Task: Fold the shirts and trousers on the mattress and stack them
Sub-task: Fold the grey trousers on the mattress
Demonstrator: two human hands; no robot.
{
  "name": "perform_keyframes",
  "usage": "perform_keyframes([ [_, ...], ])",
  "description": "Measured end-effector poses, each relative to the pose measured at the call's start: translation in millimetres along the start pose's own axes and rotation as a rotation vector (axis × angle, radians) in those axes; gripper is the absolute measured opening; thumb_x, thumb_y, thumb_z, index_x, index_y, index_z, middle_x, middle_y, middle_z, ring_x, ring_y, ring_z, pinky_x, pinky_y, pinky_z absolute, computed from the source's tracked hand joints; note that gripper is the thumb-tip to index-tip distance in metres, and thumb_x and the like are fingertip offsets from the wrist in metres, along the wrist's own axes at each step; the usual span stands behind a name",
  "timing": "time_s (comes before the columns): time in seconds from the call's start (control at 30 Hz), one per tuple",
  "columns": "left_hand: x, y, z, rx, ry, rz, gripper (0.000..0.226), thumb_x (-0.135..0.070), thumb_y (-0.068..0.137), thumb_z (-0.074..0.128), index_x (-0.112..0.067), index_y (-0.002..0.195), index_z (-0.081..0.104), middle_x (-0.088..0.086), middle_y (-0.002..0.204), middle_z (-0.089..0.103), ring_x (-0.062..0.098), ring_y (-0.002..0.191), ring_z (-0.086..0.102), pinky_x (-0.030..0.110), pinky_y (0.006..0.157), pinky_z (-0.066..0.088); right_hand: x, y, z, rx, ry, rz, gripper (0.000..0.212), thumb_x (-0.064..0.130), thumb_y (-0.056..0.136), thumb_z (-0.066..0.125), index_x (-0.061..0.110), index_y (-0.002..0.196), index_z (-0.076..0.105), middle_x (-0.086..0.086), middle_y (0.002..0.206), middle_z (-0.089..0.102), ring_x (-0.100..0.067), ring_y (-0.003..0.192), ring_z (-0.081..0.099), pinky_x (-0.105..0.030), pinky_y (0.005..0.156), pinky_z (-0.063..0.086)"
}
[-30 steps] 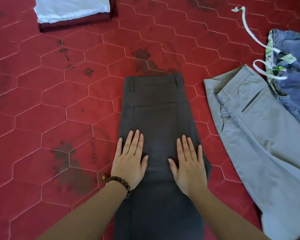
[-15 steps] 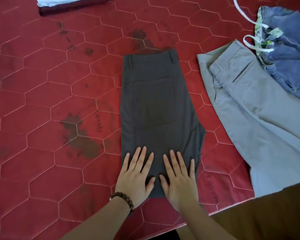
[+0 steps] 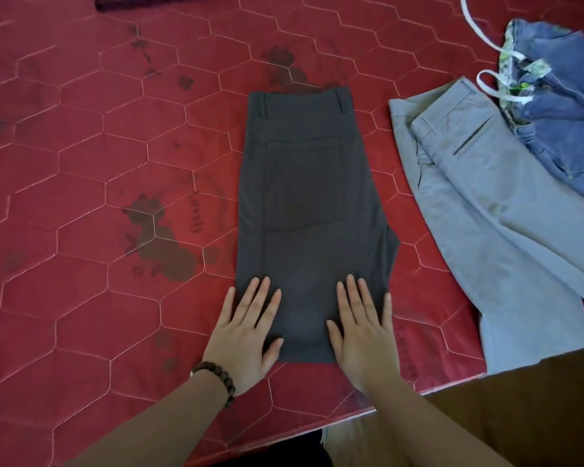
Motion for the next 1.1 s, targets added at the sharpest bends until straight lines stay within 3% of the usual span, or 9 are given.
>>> perform_keyframes([
  [0.13,-12,45,-12,-0.009,0.031,0.015,0.069,-0.046,0.092,0.025,-0.011,0.151,0.021,0.008,0.160,0.014,0.021,0.148,0.004,0.048,0.120,0.003,26,48,-6,0.012,0.020,-0.140,0.058,0.041,0.098,0.026,0.017,0.151,0.028,-0.002,0.159,0.022,-0.021,0.147,0.017,-0.052,0.118,0.011],
  [0.23,-11,84,-19,-0.055,0.060,-0.019,0.064,-0.040,0.095,0.015,-0.012,0.152,0.009,0.004,0.161,0.004,0.018,0.148,-0.005,0.043,0.118,-0.010,32,85,-8,0.017,0.031,-0.091,0.057,0.042,0.099,0.014,0.023,0.153,0.016,0.001,0.161,0.011,-0.017,0.149,0.005,-0.050,0.119,0.001],
  [0.5,67,116,-36,-0.136,0.069,0.025,0.060,-0.049,0.095,0.026,-0.027,0.151,0.022,-0.005,0.159,0.015,0.021,0.148,0.010,0.050,0.118,0.014,-37,121,-15,-0.056,-0.022,-0.063,0.054,0.042,0.101,0.019,0.028,0.153,0.017,-0.005,0.161,0.015,-0.022,0.148,0.012,-0.045,0.120,0.012],
  [0.63,68,114,-44,-0.131,0.102,0.045,0.059,-0.044,0.096,0.025,-0.019,0.150,0.027,0.001,0.158,0.020,0.024,0.147,0.014,0.054,0.117,0.016,-31,120,-22,-0.051,-0.035,-0.058,0.055,0.039,0.100,0.022,0.022,0.153,0.022,-0.007,0.160,0.018,-0.024,0.148,0.015,-0.048,0.120,0.013],
  [0.73,52,96,-43,-0.101,0.118,0.144,0.058,-0.038,0.097,0.026,-0.006,0.144,0.039,0.011,0.155,0.028,0.027,0.145,0.020,0.052,0.116,0.021,-21,91,-22,-0.002,-0.015,-0.220,0.060,0.044,0.098,0.031,0.017,0.151,0.029,-0.004,0.160,0.018,-0.024,0.148,0.015,-0.051,0.118,0.014],
  [0.83,34,54,-29,0.016,0.066,0.318,0.080,-0.061,0.091,0.033,-0.003,0.146,0.032,0.017,0.156,0.022,0.029,0.147,0.014,0.050,0.118,0.015,-17,36,-13,0.096,-0.016,-0.398,0.080,0.065,0.091,0.037,0.012,0.151,0.027,-0.005,0.160,0.016,-0.024,0.149,0.010,-0.051,0.117,0.011],
  [0.93,19,18,-20,0.161,0.131,0.362,0.101,-0.074,0.082,0.035,0.001,0.148,0.018,0.022,0.157,0.010,0.035,0.147,0.004,0.054,0.118,0.008,-14,-3,-13,0.170,-0.062,-0.399,0.095,0.072,0.083,0.044,0.006,0.150,0.026,-0.011,0.159,0.017,-0.028,0.148,0.012,-0.052,0.115,0.014],
  [1.03,8,2,-22,0.230,0.207,0.309,0.081,-0.051,0.094,0.040,0.005,0.146,0.013,0.028,0.155,0.014,0.039,0.144,-0.005,0.053,0.116,0.002,-9,-16,-17,0.153,-0.105,-0.397,0.081,0.054,0.086,0.053,0.000,0.144,0.036,-0.019,0.153,0.031,-0.034,0.144,0.024,-0.054,0.114,0.025],
  [1.1,2,-4,-19,0.213,0.240,0.301,0.067,-0.025,0.099,0.030,0.008,0.143,-0.009,0.031,0.154,-0.003,0.041,0.138,-0.024,0.053,0.111,-0.016,-8,-17,-17,0.121,-0.168,-0.410,0.075,0.039,0.080,0.066,-0.004,0.138,0.045,-0.022,0.146,0.042,-0.037,0.138,0.035,-0.053,0.110,0.035],
])
Point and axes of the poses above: each hand's wrist, its own y-axis towards the middle knuckle, its own z-axis out of the palm, x = y × z, the point moved 1 cm from there along y, towards the middle knuckle
